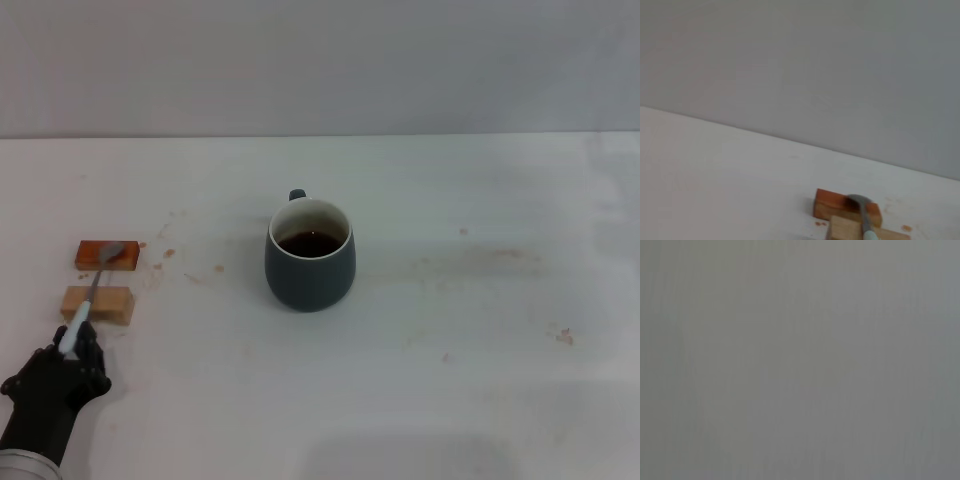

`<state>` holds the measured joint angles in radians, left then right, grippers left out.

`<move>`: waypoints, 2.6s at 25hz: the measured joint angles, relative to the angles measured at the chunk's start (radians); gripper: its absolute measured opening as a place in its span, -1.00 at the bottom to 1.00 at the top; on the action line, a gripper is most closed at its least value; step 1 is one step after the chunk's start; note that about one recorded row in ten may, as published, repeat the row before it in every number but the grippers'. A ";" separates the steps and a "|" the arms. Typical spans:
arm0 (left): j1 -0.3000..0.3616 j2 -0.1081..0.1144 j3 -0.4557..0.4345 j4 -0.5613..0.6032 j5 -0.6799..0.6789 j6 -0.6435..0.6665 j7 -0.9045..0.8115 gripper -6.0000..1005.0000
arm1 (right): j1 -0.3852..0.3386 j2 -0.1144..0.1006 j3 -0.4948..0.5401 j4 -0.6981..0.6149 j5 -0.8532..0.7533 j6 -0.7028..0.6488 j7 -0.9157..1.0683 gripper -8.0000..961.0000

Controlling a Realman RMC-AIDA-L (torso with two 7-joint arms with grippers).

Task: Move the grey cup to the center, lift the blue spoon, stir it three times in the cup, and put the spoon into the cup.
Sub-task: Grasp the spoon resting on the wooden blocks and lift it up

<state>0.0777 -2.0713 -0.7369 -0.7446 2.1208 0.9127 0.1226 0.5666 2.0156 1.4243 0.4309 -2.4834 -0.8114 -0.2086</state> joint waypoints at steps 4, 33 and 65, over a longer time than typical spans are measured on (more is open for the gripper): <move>-0.002 -0.001 0.001 0.002 -0.012 0.003 0.007 -0.62 | -0.005 0.000 0.000 0.007 0.000 0.003 0.000 0.14; -0.013 0.008 0.032 0.011 -0.009 0.000 0.012 -0.89 | 0.000 0.003 0.003 0.006 0.000 0.005 0.000 0.14; -0.104 0.348 0.213 0.139 0.316 0.169 -0.675 -0.89 | 0.010 0.025 0.006 0.006 0.007 0.019 -0.053 0.14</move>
<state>-0.0261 -1.7231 -0.5242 -0.6059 2.4367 1.0819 -0.5522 0.5762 2.0403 1.4301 0.4371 -2.4769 -0.7921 -0.2619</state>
